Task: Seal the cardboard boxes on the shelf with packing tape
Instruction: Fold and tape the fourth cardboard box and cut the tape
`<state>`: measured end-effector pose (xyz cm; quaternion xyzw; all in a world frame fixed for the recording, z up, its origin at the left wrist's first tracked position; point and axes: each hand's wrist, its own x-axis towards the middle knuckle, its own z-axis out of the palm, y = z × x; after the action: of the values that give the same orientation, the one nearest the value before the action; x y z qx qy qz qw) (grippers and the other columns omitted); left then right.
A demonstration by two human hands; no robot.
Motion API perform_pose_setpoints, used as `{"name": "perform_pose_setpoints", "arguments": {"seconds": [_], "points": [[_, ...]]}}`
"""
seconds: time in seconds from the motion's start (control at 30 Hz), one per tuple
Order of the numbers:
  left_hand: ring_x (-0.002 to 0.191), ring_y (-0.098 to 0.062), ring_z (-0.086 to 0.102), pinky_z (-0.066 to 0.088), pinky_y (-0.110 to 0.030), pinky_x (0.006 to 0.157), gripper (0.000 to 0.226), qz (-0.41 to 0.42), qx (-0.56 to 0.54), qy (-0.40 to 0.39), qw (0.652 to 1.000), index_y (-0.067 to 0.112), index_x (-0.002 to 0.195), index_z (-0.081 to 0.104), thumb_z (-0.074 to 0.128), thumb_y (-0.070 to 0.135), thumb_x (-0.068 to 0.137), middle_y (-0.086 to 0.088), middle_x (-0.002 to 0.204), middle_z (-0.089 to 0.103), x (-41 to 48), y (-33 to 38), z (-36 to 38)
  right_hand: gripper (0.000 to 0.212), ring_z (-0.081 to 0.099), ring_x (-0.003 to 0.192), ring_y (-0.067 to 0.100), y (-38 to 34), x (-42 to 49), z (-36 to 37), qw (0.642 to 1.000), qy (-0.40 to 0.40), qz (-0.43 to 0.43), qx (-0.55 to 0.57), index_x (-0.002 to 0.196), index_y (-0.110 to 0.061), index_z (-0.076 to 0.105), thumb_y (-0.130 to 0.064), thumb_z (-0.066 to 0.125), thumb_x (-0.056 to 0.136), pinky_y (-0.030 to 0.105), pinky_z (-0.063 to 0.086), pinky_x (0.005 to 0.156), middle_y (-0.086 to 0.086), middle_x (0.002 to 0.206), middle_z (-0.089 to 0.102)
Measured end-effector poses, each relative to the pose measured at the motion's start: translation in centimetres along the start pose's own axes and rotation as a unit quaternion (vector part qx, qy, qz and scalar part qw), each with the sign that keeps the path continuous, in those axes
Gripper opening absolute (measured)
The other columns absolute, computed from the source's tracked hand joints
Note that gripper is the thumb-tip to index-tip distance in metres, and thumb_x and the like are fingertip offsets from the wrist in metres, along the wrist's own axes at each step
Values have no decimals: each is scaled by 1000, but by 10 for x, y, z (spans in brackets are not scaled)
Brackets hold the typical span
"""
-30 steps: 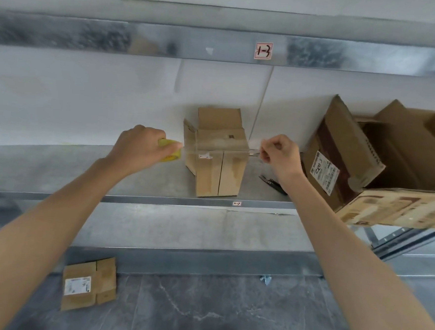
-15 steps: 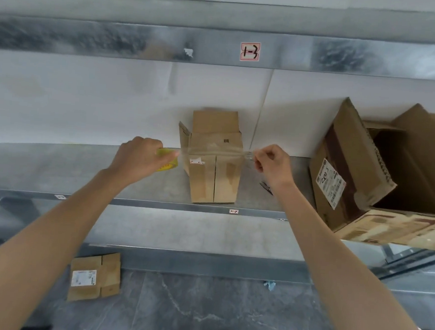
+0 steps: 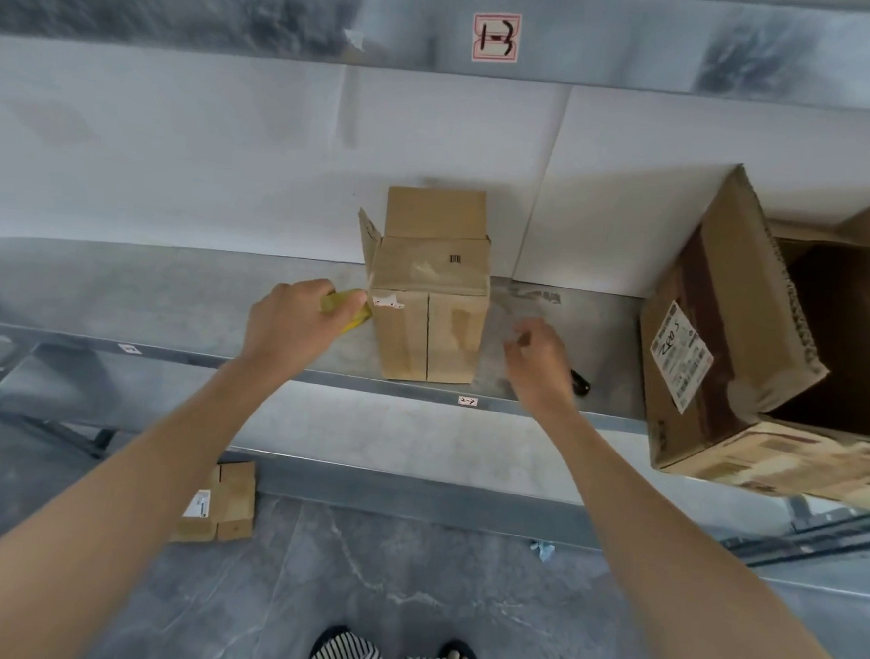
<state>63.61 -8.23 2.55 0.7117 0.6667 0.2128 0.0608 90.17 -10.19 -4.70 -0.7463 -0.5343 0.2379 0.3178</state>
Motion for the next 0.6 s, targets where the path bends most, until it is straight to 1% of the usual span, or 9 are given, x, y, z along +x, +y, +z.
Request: {"name": "perform_pose_setpoints", "arguments": {"seconds": [0.07,0.1,0.17,0.27,0.33,0.4,0.47,0.53,0.6], "points": [[63,-25,46,29,-30,58,51,-4,3,2,1000,17,56,40,34,64,76,2,56,46,-3,0,0,24,49,104,30,31,1,-10,986,7,7,-164,110,-12,52,-25,52,91,41,44,89,10,111,53],[63,-25,47,29,-30,58,51,-9,2,0,1000,17,56,40,34,64,76,2,57,46,-4,0,0,28,46,109,30,45,0,-15,975,11,20,-219,112,-12,51,-31,52,91,42,41,92,12,115,50],[66,-26,49,31,-30,60,52,-24,0,-2,1000,15,59,44,33,64,76,0,59,47,-6,1,1,36,44,110,30,66,-2,-20,960,14,26,-280,113,-10,50,-39,51,92,42,38,92,13,117,49],[70,-28,51,32,-31,62,58,-37,4,-2,999,10,65,50,32,64,76,-3,62,49,-10,3,1,34,46,110,31,71,3,-21,952,-2,9,-304,114,-6,51,-35,49,95,40,39,89,15,118,50],[70,-28,51,32,-30,62,58,-42,7,-6,999,10,66,51,31,64,75,-2,62,49,-11,5,0,31,49,107,31,62,8,-24,964,-16,28,-265,113,-4,50,-30,48,96,39,41,85,16,115,52],[69,-27,51,32,-30,62,55,-41,2,-9,999,13,63,48,31,65,75,-1,61,48,-12,5,-1,22,55,89,28,47,10,-30,991,-7,53,-125,105,-6,48,-26,45,98,33,42,68,13,102,56],[68,-27,51,32,-30,61,53,-39,-3,-7,999,15,60,44,32,64,76,-2,61,48,-11,4,0,14,52,72,20,21,8,-38,998,18,55,16,97,-13,43,-27,42,99,28,34,52,4,85,54],[66,-28,50,33,-30,59,54,-33,-9,-7,999,13,60,43,35,63,79,-3,60,47,-9,2,1,13,48,66,11,-15,4,-48,996,61,11,66,95,-16,41,-29,43,99,23,29,48,-5,77,50],[63,-26,50,32,-30,58,54,-24,-13,-14,1000,15,59,42,39,63,84,-2,59,46,-5,-1,2,11,46,63,7,-55,-2,-55,990,98,-67,81,98,-15,43,-26,42,99,22,26,47,-7,74,50]]}}
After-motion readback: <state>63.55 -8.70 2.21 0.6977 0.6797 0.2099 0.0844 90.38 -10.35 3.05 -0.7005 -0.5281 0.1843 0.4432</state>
